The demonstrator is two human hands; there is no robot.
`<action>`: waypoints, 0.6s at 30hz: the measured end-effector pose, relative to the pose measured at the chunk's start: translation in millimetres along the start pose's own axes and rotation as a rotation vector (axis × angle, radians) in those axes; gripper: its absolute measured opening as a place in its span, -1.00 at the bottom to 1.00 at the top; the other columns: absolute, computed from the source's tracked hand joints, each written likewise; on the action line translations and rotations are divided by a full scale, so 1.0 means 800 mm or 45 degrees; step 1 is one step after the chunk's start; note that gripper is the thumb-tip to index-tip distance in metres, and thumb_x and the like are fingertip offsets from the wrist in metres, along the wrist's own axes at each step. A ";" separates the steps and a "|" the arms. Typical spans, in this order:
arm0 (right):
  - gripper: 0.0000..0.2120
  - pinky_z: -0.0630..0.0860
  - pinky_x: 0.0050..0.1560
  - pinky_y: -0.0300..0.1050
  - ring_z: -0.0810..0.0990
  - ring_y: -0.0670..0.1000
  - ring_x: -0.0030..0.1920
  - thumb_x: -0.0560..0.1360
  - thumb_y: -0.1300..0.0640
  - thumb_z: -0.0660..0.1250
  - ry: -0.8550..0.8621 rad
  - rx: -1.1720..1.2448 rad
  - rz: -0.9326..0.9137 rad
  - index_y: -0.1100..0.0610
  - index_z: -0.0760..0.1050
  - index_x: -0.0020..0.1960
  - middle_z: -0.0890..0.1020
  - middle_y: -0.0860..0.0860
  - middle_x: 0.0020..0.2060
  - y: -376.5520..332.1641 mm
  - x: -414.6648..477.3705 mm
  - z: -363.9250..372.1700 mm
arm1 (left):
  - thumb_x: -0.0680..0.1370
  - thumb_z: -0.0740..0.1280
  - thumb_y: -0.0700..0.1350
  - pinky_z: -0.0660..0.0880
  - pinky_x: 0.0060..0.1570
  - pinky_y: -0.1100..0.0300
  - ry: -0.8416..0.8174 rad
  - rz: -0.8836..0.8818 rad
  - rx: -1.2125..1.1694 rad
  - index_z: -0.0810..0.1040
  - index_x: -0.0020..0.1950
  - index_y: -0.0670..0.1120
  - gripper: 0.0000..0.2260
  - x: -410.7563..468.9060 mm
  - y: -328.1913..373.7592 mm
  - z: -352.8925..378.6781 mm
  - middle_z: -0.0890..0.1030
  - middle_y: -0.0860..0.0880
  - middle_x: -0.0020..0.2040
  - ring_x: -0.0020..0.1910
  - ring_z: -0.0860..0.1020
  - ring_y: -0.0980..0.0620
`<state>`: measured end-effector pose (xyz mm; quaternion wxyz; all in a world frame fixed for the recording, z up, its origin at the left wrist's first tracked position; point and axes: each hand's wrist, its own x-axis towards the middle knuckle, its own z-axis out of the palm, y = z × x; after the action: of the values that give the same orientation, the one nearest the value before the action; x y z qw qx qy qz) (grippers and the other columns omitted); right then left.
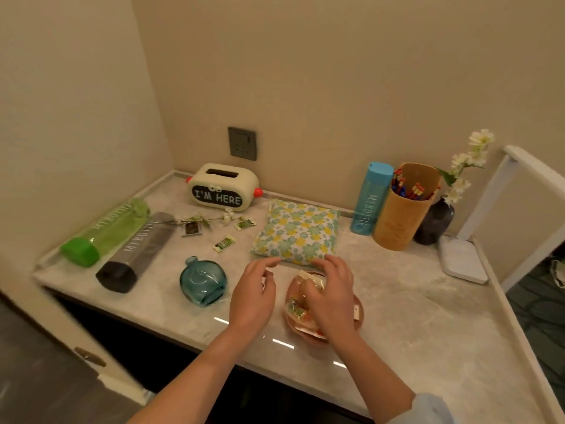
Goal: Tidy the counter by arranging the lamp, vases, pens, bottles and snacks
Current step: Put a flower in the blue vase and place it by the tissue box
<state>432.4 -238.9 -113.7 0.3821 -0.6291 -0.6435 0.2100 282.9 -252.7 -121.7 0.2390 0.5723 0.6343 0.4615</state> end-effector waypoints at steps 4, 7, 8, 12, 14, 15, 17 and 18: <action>-0.64 0.17 0.41 -0.21 0.27 -0.07 0.40 0.46 0.19 0.33 -0.177 0.049 -0.145 0.01 0.50 0.24 0.41 -0.07 0.32 -0.041 0.026 0.036 | 0.59 0.21 -0.21 0.47 0.04 0.27 0.120 -0.049 0.013 0.51 0.22 0.14 -0.69 0.033 -0.016 -0.047 0.50 0.24 0.14 0.06 0.48 0.30; -0.63 0.23 0.32 -0.26 0.35 -0.08 0.35 0.47 0.19 0.32 -0.331 0.042 -0.212 0.01 0.48 0.27 0.46 -0.07 0.28 -0.067 0.048 0.071 | 0.58 0.22 -0.21 0.48 0.04 0.25 0.180 -0.092 0.046 0.52 0.21 0.13 -0.70 0.063 -0.036 -0.079 0.51 0.23 0.14 0.06 0.49 0.27; -0.63 0.23 0.29 -0.29 0.37 -0.08 0.33 0.48 0.19 0.32 -0.365 0.036 -0.231 0.00 0.48 0.27 0.47 -0.08 0.27 -0.075 0.055 0.083 | 0.58 0.22 -0.20 0.49 0.06 0.22 0.190 -0.107 0.060 0.52 0.21 0.13 -0.70 0.072 -0.043 -0.088 0.52 0.23 0.14 0.07 0.50 0.26; -0.60 0.28 0.31 -0.25 0.38 -0.10 0.34 0.50 0.16 0.30 -0.480 -0.007 -0.262 -0.03 0.45 0.33 0.47 -0.11 0.30 -0.099 0.088 0.134 | 0.57 0.24 -0.19 0.50 0.12 0.16 0.184 -0.170 0.104 0.50 0.21 0.14 -0.70 0.111 -0.072 -0.118 0.52 0.21 0.14 0.11 0.50 0.22; -0.58 0.27 0.34 -0.23 0.37 -0.09 0.36 0.51 0.16 0.30 -0.573 -0.068 -0.266 -0.04 0.43 0.36 0.45 -0.10 0.33 -0.108 0.106 0.158 | 0.57 0.24 -0.17 0.47 0.15 0.18 0.162 -0.208 0.147 0.50 0.24 0.12 -0.70 0.130 -0.093 -0.130 0.51 0.20 0.17 0.15 0.48 0.21; -0.56 0.26 0.36 -0.20 0.36 -0.07 0.37 0.51 0.17 0.29 -0.626 -0.107 -0.262 -0.04 0.42 0.37 0.45 -0.09 0.34 -0.112 0.115 0.170 | 0.57 0.24 -0.17 0.46 0.17 0.19 0.141 -0.227 0.174 0.49 0.26 0.11 -0.69 0.140 -0.104 -0.136 0.51 0.18 0.20 0.17 0.47 0.21; -0.54 0.27 0.40 -0.16 0.36 -0.04 0.39 0.50 0.21 0.28 -0.714 -0.189 -0.256 -0.03 0.42 0.38 0.46 -0.07 0.35 -0.116 0.133 0.196 | 0.56 0.26 -0.18 0.44 0.20 0.18 0.080 -0.255 0.238 0.47 0.31 0.09 -0.66 0.161 -0.125 -0.145 0.49 0.14 0.27 0.22 0.46 0.18; -0.53 0.27 0.40 -0.14 0.36 -0.03 0.39 0.49 0.23 0.27 -0.750 -0.225 -0.257 -0.03 0.43 0.38 0.46 -0.07 0.35 -0.116 0.140 0.207 | 0.55 0.27 -0.18 0.44 0.21 0.17 0.036 -0.269 0.276 0.44 0.34 0.09 -0.63 0.171 -0.134 -0.147 0.48 0.12 0.31 0.25 0.46 0.15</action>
<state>256.1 -106.6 -121.0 0.1422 -0.5049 -0.8014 0.2875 99.3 -151.6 -129.0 0.2140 0.5182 0.7404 0.3707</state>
